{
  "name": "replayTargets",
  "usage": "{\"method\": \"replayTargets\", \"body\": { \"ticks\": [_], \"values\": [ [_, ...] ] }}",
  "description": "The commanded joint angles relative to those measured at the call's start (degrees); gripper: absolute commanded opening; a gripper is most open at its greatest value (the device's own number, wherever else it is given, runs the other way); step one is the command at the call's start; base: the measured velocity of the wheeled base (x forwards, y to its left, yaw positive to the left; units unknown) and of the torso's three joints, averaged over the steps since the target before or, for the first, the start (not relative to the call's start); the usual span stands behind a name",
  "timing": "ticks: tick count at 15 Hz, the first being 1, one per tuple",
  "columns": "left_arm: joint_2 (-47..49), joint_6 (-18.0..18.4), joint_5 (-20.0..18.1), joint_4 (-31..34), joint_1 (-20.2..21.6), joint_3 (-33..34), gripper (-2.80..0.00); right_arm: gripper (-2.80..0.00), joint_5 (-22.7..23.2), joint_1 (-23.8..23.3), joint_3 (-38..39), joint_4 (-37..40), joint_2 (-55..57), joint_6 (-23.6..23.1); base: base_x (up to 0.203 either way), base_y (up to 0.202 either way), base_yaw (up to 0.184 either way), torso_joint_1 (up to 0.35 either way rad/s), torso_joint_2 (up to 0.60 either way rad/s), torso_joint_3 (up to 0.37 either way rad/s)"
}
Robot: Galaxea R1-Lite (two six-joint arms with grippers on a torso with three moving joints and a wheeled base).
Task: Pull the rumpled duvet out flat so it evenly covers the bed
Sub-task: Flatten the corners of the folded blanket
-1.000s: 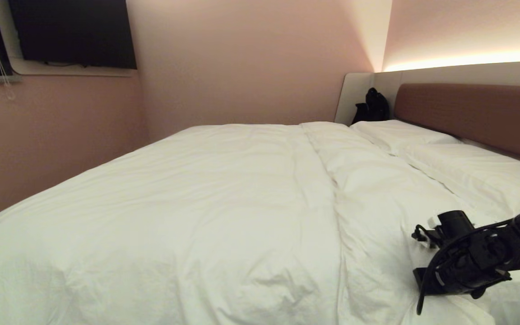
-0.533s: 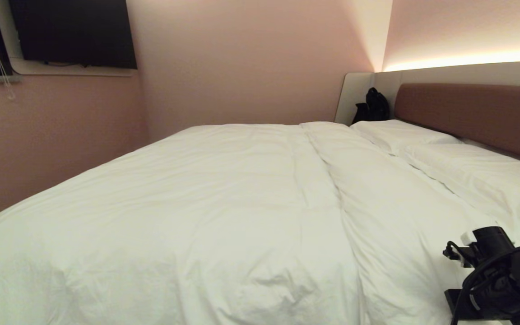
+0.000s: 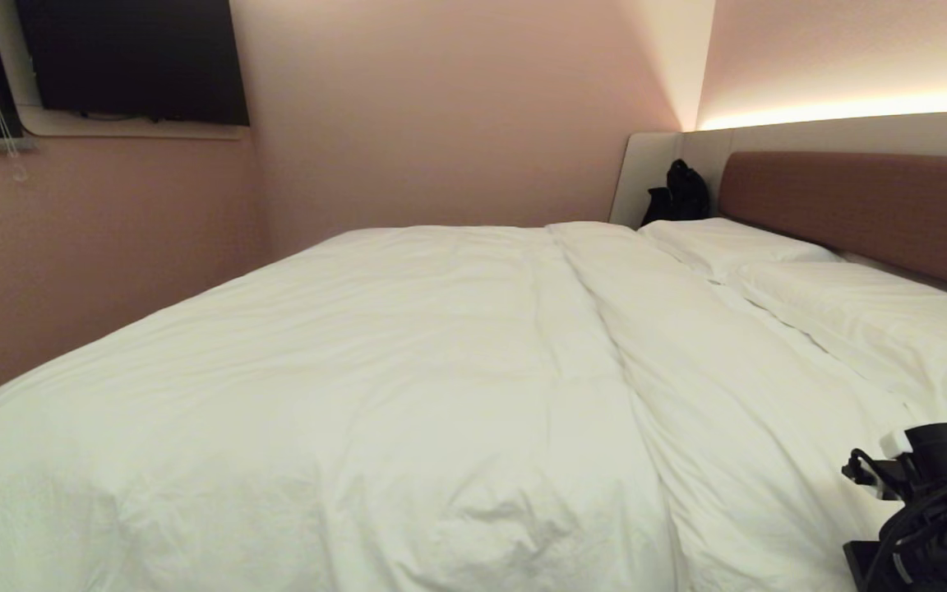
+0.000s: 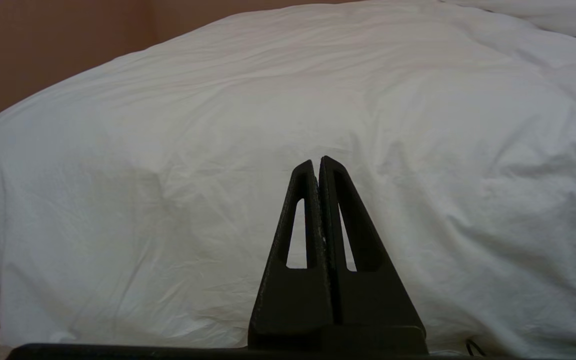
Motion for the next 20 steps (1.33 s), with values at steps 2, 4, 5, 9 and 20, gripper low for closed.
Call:
{"method": "replayTargets", "body": {
  "ticks": [2,4,5,9,20],
  "values": [
    [0.04,0.01,-0.03,0.0,0.02,0.0,-2.8,-2.8,0.07,-0.26,-0.8,-0.16,0.92,0.66,0.0,0.0,0.0,0.0,0.0,0.0],
    [0.04,0.01,-0.03,0.0,0.02,0.0,-2.8,0.0,0.17,-0.26,-1.08,-0.3,1.05,0.69,0.0,0.0,0.0,0.0,0.0,0.0],
    [0.04,0.01,-0.03,0.0,0.02,0.0,-2.8,0.0,0.26,-0.26,-1.47,-0.26,0.98,0.92,0.0,0.0,0.0,0.0,0.0,0.0],
    [0.04,0.01,-0.03,0.0,0.02,0.0,-2.8,0.0,0.72,-0.17,-2.16,1.38,-1.53,2.31,0.0,0.0,0.0,0.0,0.0,0.0],
    [0.04,0.01,-0.03,0.0,0.02,0.0,-2.8,0.0,22.88,-10.7,-13.86,26.25,-31.75,-2.67,0.0,0.0,0.0,0.0,0.0,0.0]
  ]
}}
